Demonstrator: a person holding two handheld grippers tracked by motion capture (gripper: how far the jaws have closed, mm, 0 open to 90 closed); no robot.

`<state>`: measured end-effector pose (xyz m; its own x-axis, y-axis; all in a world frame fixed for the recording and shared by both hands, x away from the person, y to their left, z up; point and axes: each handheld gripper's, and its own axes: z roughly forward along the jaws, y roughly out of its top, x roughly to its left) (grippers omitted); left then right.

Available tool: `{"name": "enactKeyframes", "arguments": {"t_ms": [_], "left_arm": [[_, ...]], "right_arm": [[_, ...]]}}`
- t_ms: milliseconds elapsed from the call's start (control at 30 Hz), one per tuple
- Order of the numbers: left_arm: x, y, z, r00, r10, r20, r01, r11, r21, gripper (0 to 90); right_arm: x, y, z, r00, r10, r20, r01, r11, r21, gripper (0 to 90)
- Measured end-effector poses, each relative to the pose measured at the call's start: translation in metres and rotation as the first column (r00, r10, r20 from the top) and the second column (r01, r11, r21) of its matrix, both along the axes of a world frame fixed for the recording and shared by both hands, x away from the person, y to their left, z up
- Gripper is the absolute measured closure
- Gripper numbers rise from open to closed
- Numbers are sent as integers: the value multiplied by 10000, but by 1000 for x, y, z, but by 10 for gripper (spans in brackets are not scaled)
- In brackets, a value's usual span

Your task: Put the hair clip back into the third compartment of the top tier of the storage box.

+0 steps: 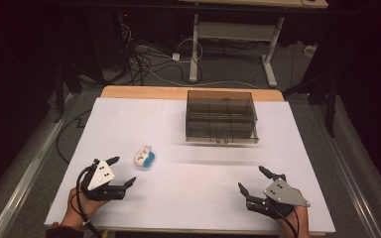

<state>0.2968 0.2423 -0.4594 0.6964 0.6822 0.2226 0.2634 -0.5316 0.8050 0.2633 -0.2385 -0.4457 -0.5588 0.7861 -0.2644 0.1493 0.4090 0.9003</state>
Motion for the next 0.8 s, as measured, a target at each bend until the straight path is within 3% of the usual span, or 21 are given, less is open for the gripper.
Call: {"name": "enactKeyframes", "arguments": {"t_ms": [600, 633, 800], "left_arm": [[7, -10, 0, 9990, -399, -186, 402, 9991, 155, 152], [10, -13, 0, 9982, -399, -448, 400, 9992, 6, 152], [16, -23, 0, 9976, -383, -578, 396, 9990, 212, 152]], "right_arm": [[3, 2, -4, 9999, -120, -43, 118, 9992, -371, 196], [3, 1, -4, 9998, -170, -66, 168, 9994, -313, 196], [3, 1, -5, 9997, -211, -109, 207, 9994, -288, 196]]}}
